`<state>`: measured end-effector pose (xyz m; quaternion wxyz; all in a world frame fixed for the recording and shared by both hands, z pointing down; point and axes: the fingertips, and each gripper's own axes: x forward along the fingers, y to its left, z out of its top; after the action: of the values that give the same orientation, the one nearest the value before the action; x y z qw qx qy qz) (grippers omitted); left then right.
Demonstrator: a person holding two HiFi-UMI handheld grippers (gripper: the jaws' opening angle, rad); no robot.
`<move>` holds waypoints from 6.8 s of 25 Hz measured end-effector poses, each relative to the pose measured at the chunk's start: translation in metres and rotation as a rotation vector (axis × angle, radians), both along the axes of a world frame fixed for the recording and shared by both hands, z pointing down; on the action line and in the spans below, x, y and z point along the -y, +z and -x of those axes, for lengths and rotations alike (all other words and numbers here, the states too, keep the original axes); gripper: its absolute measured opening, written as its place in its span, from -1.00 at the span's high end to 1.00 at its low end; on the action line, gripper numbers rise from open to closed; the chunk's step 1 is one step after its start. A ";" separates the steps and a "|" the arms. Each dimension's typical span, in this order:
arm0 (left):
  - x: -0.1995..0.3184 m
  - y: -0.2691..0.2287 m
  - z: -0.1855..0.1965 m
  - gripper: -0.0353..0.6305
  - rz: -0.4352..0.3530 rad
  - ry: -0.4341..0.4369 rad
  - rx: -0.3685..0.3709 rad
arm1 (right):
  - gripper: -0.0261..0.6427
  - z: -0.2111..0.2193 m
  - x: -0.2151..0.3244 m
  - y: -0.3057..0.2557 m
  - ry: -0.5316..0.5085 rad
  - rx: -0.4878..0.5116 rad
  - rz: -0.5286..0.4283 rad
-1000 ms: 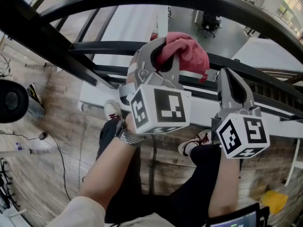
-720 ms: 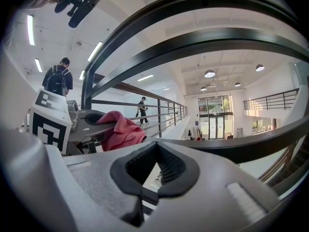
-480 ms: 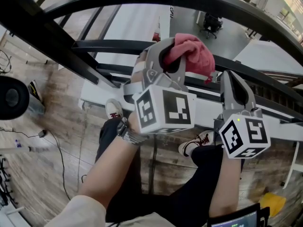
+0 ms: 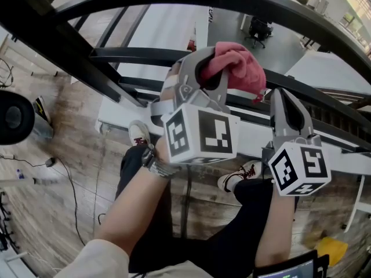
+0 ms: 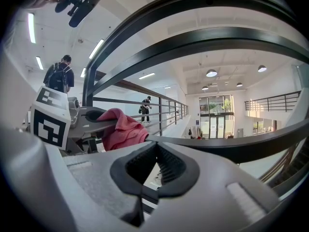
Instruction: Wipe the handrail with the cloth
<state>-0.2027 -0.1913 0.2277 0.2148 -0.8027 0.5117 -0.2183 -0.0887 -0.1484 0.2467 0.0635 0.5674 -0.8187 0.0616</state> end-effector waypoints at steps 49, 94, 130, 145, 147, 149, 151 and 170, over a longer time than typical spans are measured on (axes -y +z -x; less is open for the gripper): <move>0.010 0.002 0.068 0.82 0.054 -0.088 -0.030 | 0.92 0.036 0.006 0.003 -0.065 -0.027 0.011; 0.010 0.002 0.114 0.81 0.050 -0.152 -0.049 | 0.92 0.062 0.007 0.003 -0.121 -0.006 0.017; -0.011 0.013 0.117 0.81 0.066 -0.124 -0.060 | 0.92 0.076 0.009 0.002 -0.140 0.006 0.012; -0.017 0.014 0.116 0.81 0.157 -0.063 -0.238 | 0.92 0.080 0.011 0.001 -0.145 0.010 0.011; -0.017 0.014 0.116 0.81 0.163 -0.067 -0.258 | 0.92 0.081 0.011 0.001 -0.148 0.007 0.012; -0.018 0.015 0.115 0.81 0.164 -0.066 -0.258 | 0.92 0.080 0.011 0.002 -0.147 0.005 0.013; -0.019 0.017 0.114 0.81 0.168 -0.063 -0.257 | 0.92 0.078 0.010 0.003 -0.144 0.006 0.013; -0.022 0.024 0.112 0.81 0.244 -0.035 -0.318 | 0.92 0.079 0.011 0.003 -0.146 0.009 0.015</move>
<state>-0.3143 -0.1696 0.2516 0.0286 -0.8380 0.5230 -0.1529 -0.1677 -0.1592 0.2497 0.0686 0.5054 -0.8576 0.0654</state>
